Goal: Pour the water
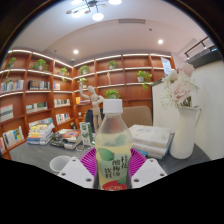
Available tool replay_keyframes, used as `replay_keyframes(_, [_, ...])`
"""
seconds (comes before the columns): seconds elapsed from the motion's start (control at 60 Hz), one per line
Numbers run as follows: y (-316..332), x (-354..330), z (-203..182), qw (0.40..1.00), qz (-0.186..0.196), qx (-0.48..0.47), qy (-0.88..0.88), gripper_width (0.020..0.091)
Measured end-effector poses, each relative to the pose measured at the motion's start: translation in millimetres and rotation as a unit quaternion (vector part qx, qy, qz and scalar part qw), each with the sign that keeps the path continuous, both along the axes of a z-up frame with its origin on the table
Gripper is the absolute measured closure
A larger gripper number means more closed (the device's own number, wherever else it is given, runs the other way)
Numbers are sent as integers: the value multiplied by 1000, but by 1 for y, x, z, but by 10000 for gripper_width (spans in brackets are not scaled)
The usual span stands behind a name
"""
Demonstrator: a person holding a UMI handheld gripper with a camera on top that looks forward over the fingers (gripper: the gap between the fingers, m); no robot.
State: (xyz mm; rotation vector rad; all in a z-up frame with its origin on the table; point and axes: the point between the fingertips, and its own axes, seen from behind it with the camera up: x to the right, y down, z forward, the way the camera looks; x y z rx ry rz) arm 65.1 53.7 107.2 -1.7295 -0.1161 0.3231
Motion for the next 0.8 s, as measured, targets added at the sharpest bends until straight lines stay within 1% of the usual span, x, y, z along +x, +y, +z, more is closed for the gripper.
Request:
replay_keyframes(0.05, [-1, -3, -7, 1000, 3, -5, 4, 738])
replay_keyframes(0.167, [7, 6, -25, 1000, -9, 1, -27, 730])
replay_keyframes(0.217, [8, 0, -40, 999, -10, -5, -37, 727])
replay_keyframes(0.233, [8, 0, -34, 999, -11, 10, -33, 723])
replay_keyframes(0.283, [6, -1, -33, 999, -14, 19, -36, 725])
replay_keyframes(0.417, [3, 3, -34, 999, -23, 21, -34, 727])
replay_keyframes(0.45, [3, 3, -34, 999, -26, 22, -32, 718])
replay_keyframes(0.55, [3, 6, -32, 998, -36, 28, -31, 625])
replay_keyframes(0.633, [1, 5, -39, 999, -36, 10, -39, 580])
replay_keyframes(0.667, [-4, 4, -44, 998, -35, -6, -44, 525])
replay_keyframes(0.733, [-16, 0, -46, 999, -30, -19, -38, 385])
replay_keyframes(0.8, [-33, -5, -40, 999, -22, -12, -31, 330])
